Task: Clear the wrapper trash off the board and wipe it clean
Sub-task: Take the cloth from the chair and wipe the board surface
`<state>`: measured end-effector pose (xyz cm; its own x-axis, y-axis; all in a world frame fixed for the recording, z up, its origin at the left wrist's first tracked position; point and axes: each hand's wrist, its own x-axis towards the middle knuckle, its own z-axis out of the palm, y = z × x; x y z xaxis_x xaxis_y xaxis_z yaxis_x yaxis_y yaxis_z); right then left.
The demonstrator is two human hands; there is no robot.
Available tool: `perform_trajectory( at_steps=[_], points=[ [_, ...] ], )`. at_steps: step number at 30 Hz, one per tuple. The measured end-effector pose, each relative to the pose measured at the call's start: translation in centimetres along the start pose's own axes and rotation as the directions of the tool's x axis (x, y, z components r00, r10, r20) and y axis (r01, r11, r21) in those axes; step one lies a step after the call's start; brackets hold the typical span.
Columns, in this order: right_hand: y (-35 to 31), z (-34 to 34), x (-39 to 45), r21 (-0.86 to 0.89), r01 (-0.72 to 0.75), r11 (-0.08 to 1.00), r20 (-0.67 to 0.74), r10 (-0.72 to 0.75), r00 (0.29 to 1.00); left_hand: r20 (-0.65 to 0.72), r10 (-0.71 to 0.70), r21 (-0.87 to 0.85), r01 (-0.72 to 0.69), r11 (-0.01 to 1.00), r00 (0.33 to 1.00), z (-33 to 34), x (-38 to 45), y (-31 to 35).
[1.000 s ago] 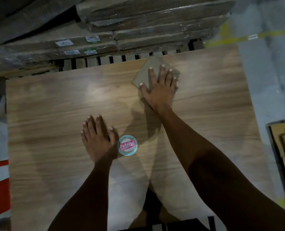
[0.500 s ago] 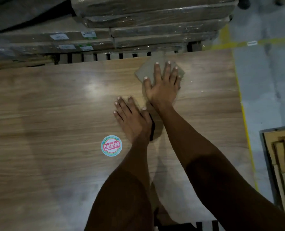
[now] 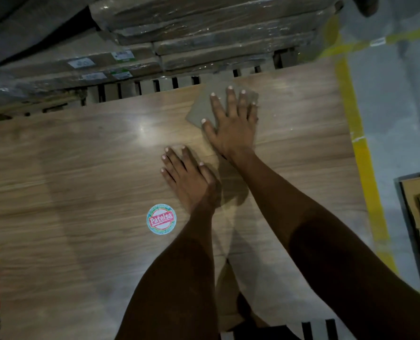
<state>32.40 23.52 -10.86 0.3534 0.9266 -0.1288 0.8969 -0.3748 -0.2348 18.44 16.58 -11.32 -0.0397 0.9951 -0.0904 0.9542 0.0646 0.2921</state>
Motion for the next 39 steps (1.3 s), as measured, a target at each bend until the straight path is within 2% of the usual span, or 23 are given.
perform_trajectory(
  at_steps=[2,3,6,7,12,14,16,18,20,24,25,28,30,34,36,37,39],
  points=[
    [0.9,0.0,-0.8,-0.031,0.101,0.994,0.010,-0.100,0.995,-0.010,0.005,-0.021,-0.005,1.000,1.000,0.0,-0.1,-0.1],
    [1.5,0.1,-1.0,-0.025,0.079,0.997,-0.003,-0.079,0.997,-0.013,0.002,-0.035,-0.002,0.999,1.000,-0.1,-0.2,0.0],
    [1.7,0.1,-2.3,0.058,-0.134,0.989,-0.046,0.137,0.990,-0.033,0.003,-0.075,-0.006,0.997,0.999,-0.3,0.0,-0.2],
    [1.2,0.2,-3.0,0.062,-0.153,0.986,-0.046,0.156,0.987,-0.037,0.010,-0.088,-0.013,0.996,0.999,-0.3,0.0,-0.3],
    [0.7,0.8,-6.2,0.016,0.013,1.000,-0.051,-0.012,0.999,-0.029,0.021,-0.149,-0.025,0.989,0.999,-0.9,0.3,-0.8],
    [1.0,0.7,-6.2,0.027,0.001,1.000,-0.043,0.001,0.999,-0.008,0.178,-0.081,-0.178,0.981,0.984,-1.8,1.2,-2.7],
    [0.9,0.7,-6.0,0.016,-0.002,1.000,-0.034,0.002,0.999,0.028,0.407,0.018,-0.407,0.913,0.913,-2.7,2.5,-5.7],
    [0.9,0.6,-6.2,0.022,-0.002,1.000,-0.040,0.003,0.999,0.021,0.513,0.055,-0.513,0.856,0.858,-3.4,2.6,-7.6],
    [0.7,1.0,-6.3,0.034,-0.040,0.999,-0.064,0.042,0.997,0.004,0.474,0.015,-0.474,0.880,0.880,-3.5,2.0,-7.7],
    [-2.3,1.4,-7.5,0.069,-0.254,0.965,-0.048,0.257,0.965,0.022,0.399,-0.061,-0.397,0.916,0.917,-3.8,2.1,-7.4],
    [-3.3,1.7,-8.2,0.065,-0.252,0.965,-0.046,0.256,0.966,0.014,0.388,-0.061,-0.387,0.920,0.921,-3.9,2.4,-7.7],
    [-4.0,2.5,-9.8,0.035,-0.100,0.994,-0.051,0.102,0.994,-0.010,0.330,-0.067,-0.330,0.942,0.944,-3.6,2.5,-7.9],
    [-3.2,2.5,-10.0,0.050,-0.093,0.994,-0.069,0.096,0.993,-0.027,0.313,-0.069,-0.315,0.947,0.949,-3.6,2.3,-7.8],
    [-3.7,2.8,-9.7,0.072,-0.336,0.939,-0.113,0.342,0.933,-0.017,0.301,-0.117,-0.301,0.947,0.954,-4.1,2.5,-7.5],
    [-4.9,3.0,-10.0,0.088,-0.402,0.912,-0.098,0.409,0.907,-0.009,0.295,-0.122,-0.293,0.948,0.956,-4.0,2.5,-7.6],
    [-5.5,3.1,-10.3,0.089,-0.379,0.921,-0.063,0.385,0.921,-0.004,0.295,-0.121,-0.293,0.948,0.956,-4.0,2.6,-7.7],
    [-5.9,3.4,-11.6,0.055,-0.213,0.976,-0.024,0.214,0.976,0.005,0.295,-0.115,-0.293,0.949,0.955,-3.7,2.8,-7.9]
  ],
)
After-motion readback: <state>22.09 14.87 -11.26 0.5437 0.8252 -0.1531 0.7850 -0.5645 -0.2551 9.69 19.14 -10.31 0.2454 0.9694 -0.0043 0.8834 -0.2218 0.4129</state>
